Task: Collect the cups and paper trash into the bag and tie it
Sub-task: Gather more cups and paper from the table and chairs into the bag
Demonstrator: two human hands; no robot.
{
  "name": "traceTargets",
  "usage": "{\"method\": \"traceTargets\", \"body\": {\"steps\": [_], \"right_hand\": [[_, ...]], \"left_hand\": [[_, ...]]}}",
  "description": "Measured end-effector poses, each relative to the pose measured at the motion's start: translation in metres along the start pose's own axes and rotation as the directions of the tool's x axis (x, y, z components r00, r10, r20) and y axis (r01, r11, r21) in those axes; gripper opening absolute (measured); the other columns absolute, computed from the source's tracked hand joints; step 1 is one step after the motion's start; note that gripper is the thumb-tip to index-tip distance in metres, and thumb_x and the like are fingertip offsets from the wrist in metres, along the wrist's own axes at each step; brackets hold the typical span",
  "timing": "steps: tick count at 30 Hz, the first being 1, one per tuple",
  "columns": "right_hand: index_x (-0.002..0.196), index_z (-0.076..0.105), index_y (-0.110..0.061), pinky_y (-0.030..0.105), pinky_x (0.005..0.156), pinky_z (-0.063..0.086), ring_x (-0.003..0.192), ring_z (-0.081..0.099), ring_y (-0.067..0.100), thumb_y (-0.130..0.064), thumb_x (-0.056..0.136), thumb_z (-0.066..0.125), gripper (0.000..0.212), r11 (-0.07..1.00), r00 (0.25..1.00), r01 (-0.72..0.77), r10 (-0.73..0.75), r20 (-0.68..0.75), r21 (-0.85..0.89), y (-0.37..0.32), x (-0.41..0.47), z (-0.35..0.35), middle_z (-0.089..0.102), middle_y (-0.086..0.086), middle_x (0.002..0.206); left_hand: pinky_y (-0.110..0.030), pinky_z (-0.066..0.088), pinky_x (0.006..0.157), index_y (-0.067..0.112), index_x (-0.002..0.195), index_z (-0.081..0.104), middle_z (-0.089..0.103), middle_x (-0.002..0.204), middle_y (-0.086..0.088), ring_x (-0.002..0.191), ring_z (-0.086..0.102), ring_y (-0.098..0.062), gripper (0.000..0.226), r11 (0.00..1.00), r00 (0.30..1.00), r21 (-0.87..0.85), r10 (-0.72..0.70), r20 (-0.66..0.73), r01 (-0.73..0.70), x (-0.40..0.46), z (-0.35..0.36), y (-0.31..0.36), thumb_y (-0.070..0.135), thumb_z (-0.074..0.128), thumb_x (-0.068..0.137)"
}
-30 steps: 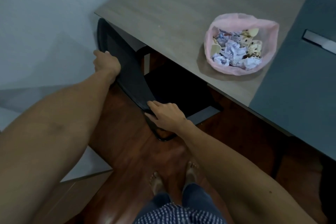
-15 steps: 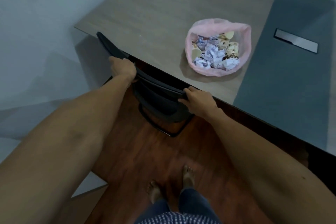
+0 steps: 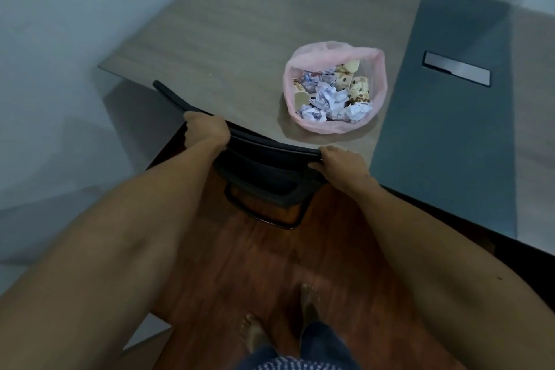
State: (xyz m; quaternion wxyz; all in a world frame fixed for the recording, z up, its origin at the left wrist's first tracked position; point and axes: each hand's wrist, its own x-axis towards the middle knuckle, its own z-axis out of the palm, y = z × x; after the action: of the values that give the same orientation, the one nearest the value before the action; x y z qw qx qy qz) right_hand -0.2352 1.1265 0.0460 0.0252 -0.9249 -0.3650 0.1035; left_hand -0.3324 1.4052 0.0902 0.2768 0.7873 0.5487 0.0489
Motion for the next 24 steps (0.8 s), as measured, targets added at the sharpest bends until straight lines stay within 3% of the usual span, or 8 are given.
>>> {"method": "traceTargets", "body": {"steps": [2, 4, 6, 10, 13, 18, 21, 24], "right_hand": [[0.093, 0.051, -0.02, 0.043, 0.075, 0.055, 0.087, 0.063, 0.027, -0.052, 0.098, 0.054, 0.032, 1.0, 0.999, -0.015, 0.014, 0.042, 0.022, -0.003, -0.002, -0.006, 0.062, 0.003, 0.1], [0.099, 0.057, -0.017, 0.044, 0.081, 0.055, 0.094, 0.063, 0.028, -0.038, 0.097, 0.059, 0.022, 1.0, 0.994, -0.021, 0.021, 0.108, -0.003, -0.003, -0.001, -0.017, 0.064, 0.007, 0.108], [0.112, 0.059, -0.013, 0.041, 0.085, 0.053, 0.104, 0.061, 0.03, -0.02, 0.096, 0.058, 0.018, 0.998, 0.986, -0.046, 0.053, 0.156, -0.047, 0.0, 0.0, -0.029, 0.062, 0.01, 0.118], [0.122, 0.056, -0.014, 0.038, 0.083, 0.05, 0.101, 0.058, 0.029, -0.011, 0.098, 0.051, 0.025, 0.983, 0.979, -0.179, 0.174, 0.108, 0.038, 0.008, 0.003, -0.055, 0.058, 0.011, 0.128], [0.127, 0.055, -0.014, 0.035, 0.078, 0.043, 0.105, 0.058, 0.029, -0.016, 0.1, 0.05, 0.027, 0.969, 0.973, -0.229, 0.226, 0.047, 0.087, 0.016, 0.008, -0.073, 0.057, 0.01, 0.13], [0.122, 0.058, -0.014, 0.039, 0.082, 0.048, 0.107, 0.06, 0.035, -0.026, 0.096, 0.052, 0.029, 0.923, 0.941, -0.316, 0.335, -0.055, 0.219, 0.056, 0.027, -0.089, 0.062, 0.013, 0.125], [0.122, 0.061, -0.014, 0.04, 0.083, 0.049, 0.108, 0.061, 0.036, -0.021, 0.095, 0.052, 0.029, 0.894, 0.919, -0.34, 0.382, -0.1, 0.29, 0.088, 0.05, -0.097, 0.064, 0.013, 0.124], [0.119, 0.063, -0.01, 0.044, 0.086, 0.053, 0.105, 0.06, 0.036, -0.017, 0.094, 0.054, 0.027, 0.884, 0.911, -0.322, 0.386, -0.143, 0.337, 0.125, 0.084, -0.095, 0.062, 0.015, 0.123]], "left_hand": [[-0.04, 0.057, 0.074, -0.001, 0.115, 0.054, 0.062, 0.102, -0.013, 0.083, 0.063, -0.034, 0.05, 0.992, 0.998, 0.102, 0.07, -0.007, -0.069, -0.002, -0.015, -0.002, 0.044, 0.049, 0.095], [-0.037, 0.047, 0.065, 0.002, 0.089, 0.059, 0.057, 0.088, -0.013, 0.074, 0.054, -0.031, 0.039, 0.957, 0.984, 0.232, 0.176, 0.001, -0.172, -0.006, -0.03, -0.001, 0.038, 0.051, 0.1], [-0.037, 0.042, 0.061, 0.004, 0.081, 0.059, 0.058, 0.084, -0.014, 0.071, 0.052, -0.031, 0.032, 0.92, 0.961, 0.29, 0.278, -0.006, -0.264, -0.015, -0.039, 0.007, 0.029, 0.052, 0.101], [-0.035, 0.042, 0.061, 0.006, 0.082, 0.056, 0.06, 0.086, -0.014, 0.073, 0.054, -0.031, 0.028, 0.864, 0.899, 0.259, 0.437, 0.037, -0.431, -0.028, -0.036, 0.035, 0.028, 0.052, 0.098], [-0.036, 0.044, 0.069, 0.008, 0.091, 0.06, 0.066, 0.097, -0.016, 0.087, 0.061, -0.036, 0.024, 0.828, 0.845, 0.169, 0.523, 0.11, -0.535, -0.034, -0.018, 0.059, 0.031, 0.054, 0.093], [-0.039, 0.053, 0.081, 0.021, 0.092, 0.064, 0.072, 0.102, -0.009, 0.098, 0.065, -0.033, 0.011, 0.76, 0.739, -0.031, 0.64, 0.209, -0.65, -0.043, 0.022, 0.102, 0.031, 0.061, 0.089], [-0.039, 0.053, 0.086, 0.017, 0.109, 0.069, 0.066, 0.115, -0.012, 0.104, 0.064, -0.032, 0.024, 0.747, 0.726, -0.053, 0.658, 0.198, -0.662, -0.035, 0.047, 0.126, 0.03, 0.062, 0.09], [-0.04, 0.048, 0.095, 0.019, 0.116, 0.068, 0.05, 0.13, -0.015, 0.112, 0.059, -0.035, 0.027, 0.782, 0.766, -0.053, 0.62, 0.168, -0.621, -0.02, 0.078, 0.144, 0.027, 0.065, 0.091]]}}
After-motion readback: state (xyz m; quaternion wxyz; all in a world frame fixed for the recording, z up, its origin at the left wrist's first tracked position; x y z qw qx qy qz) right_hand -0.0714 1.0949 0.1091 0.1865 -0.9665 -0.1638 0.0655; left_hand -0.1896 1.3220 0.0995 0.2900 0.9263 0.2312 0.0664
